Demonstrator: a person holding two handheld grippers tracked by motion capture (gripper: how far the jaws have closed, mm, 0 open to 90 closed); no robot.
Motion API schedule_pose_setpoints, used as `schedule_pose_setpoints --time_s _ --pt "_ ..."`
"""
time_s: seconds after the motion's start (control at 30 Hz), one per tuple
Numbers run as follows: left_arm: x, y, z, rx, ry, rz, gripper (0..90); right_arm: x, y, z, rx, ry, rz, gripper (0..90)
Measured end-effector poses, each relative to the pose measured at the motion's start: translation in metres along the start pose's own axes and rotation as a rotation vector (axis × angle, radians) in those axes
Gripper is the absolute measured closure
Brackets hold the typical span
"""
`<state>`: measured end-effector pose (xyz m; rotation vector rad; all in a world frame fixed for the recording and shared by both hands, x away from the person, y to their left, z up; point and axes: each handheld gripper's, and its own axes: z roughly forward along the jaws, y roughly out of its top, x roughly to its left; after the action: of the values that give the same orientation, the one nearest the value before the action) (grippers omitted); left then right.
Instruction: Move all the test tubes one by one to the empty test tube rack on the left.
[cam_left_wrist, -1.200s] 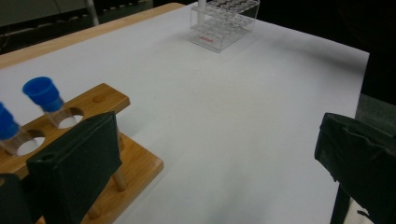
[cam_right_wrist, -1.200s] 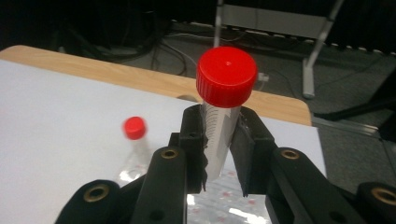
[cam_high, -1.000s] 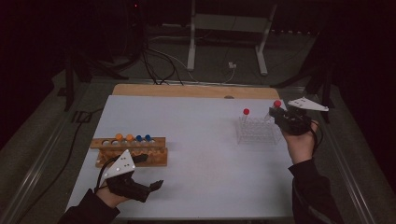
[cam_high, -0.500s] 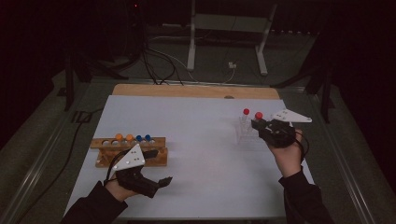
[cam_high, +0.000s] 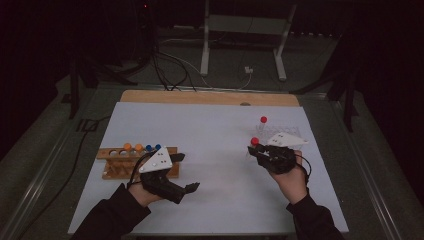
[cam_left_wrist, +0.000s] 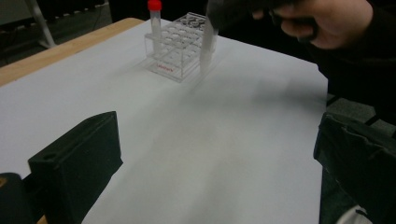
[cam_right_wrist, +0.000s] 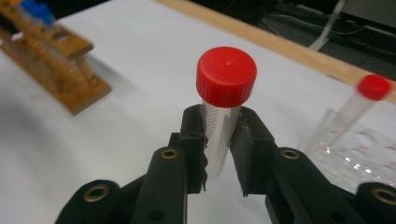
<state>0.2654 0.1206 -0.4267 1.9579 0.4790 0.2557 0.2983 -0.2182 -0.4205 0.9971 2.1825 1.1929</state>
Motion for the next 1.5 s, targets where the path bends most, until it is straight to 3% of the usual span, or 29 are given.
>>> schedule_pose_setpoints --time_s 0.33,0.6,1.2,1.5 --pt "-0.001 0.018 0.022 -0.007 -0.006 0.035 5.3 0.028 -0.007 0.011 0.033 0.091 -0.050 74.5" --pt "0.000 0.033 0.039 -0.019 -0.024 0.027 13.1 0.042 -0.007 0.012 0.036 0.130 -0.067 74.5" --pt "-0.005 0.052 0.075 -0.031 -0.058 0.046 46.7 0.048 -0.006 0.013 0.038 0.150 -0.083 74.5" --pt "-0.009 0.056 0.087 -0.003 -0.062 0.088 61.2 0.048 -0.005 0.013 0.032 0.153 -0.085 74.5"
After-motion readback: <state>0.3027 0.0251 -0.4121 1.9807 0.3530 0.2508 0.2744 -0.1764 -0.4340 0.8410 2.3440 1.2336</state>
